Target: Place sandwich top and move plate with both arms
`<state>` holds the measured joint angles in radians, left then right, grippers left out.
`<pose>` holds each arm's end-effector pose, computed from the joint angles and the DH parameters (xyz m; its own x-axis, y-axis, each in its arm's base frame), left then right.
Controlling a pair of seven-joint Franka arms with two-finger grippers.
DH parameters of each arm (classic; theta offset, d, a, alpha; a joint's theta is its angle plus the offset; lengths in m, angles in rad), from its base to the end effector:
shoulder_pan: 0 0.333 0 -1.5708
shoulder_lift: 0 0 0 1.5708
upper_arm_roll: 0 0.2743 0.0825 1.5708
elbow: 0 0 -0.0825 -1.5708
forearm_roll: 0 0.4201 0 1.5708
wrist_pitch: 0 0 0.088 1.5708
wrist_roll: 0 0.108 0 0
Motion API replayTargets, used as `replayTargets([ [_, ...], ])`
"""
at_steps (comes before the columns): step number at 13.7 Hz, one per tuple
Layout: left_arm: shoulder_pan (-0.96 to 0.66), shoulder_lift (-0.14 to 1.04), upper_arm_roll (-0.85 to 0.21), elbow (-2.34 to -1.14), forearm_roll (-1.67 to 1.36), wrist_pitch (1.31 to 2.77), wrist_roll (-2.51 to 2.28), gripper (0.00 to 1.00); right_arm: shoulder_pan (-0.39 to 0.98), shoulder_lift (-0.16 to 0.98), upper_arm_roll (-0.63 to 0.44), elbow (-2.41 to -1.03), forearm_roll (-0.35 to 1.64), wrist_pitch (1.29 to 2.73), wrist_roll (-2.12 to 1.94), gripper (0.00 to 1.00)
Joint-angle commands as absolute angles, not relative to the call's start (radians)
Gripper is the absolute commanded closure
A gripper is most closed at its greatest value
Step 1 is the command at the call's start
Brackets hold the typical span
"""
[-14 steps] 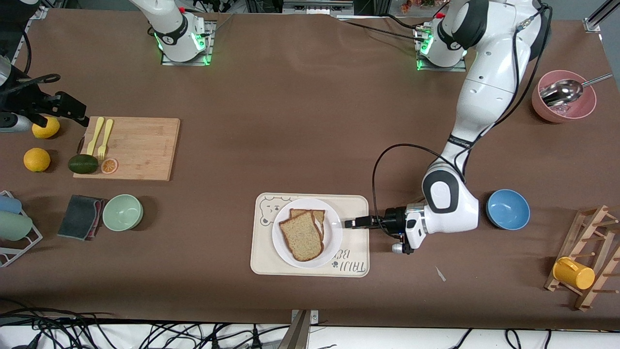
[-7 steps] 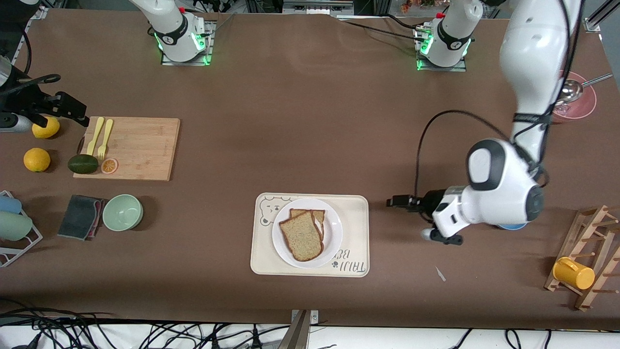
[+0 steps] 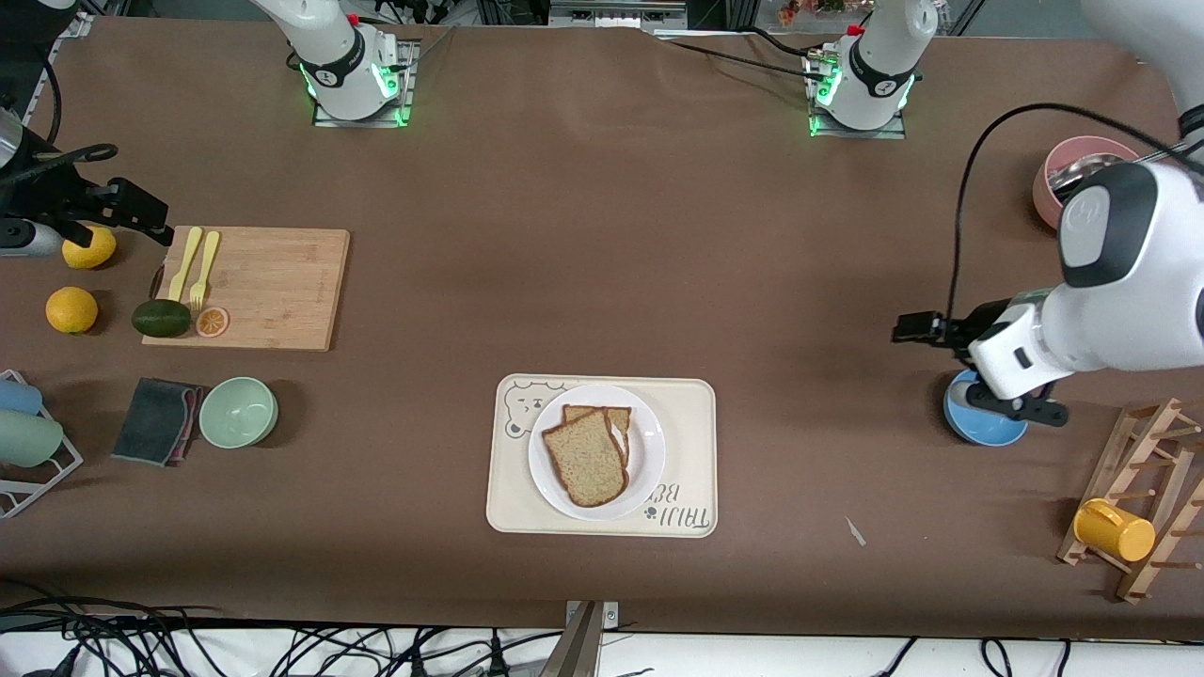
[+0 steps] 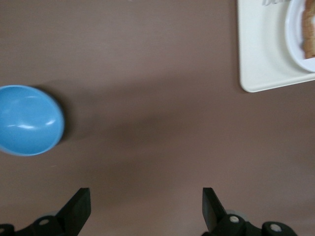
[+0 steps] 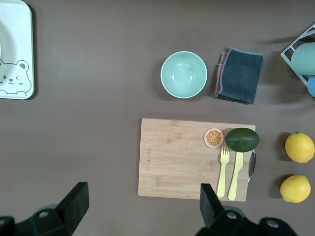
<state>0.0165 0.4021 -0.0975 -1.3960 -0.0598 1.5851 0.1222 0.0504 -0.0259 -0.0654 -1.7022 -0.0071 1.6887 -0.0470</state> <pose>0.6722 -0.0526 0.4162 0.9601 -0.1992 -0.1963 -0.1779 -0.9766 0.1211 0.5911 -0.0099 0.5402 0.9994 0.0328 0.0121 0.0328 -0.9994 0.0059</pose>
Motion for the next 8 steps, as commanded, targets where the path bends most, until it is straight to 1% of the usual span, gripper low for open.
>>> replayTargets([
  [1,0.032,0.306,-0.094,-1.43,0.012,1.543,0.117,0.0,0.037,-0.034,-0.051,-1.704,-0.008,1.683,-0.043,0.0],
  [3,0.074,0.241,-0.087,-1.416,0.014,1.478,0.112,0.0,0.037,-0.034,-0.051,-1.706,-0.008,1.683,-0.043,0.0],
  [5,0.097,0.206,-0.08,-1.413,0.018,1.415,0.051,0.0,0.037,-0.034,-0.051,-1.704,-0.008,1.683,-0.043,0.0],
  [8,0.097,0.172,-0.083,-1.408,0.02,1.413,0.051,0.0,0.037,-0.034,-0.051,-1.704,-0.008,1.683,-0.043,0.0],
])
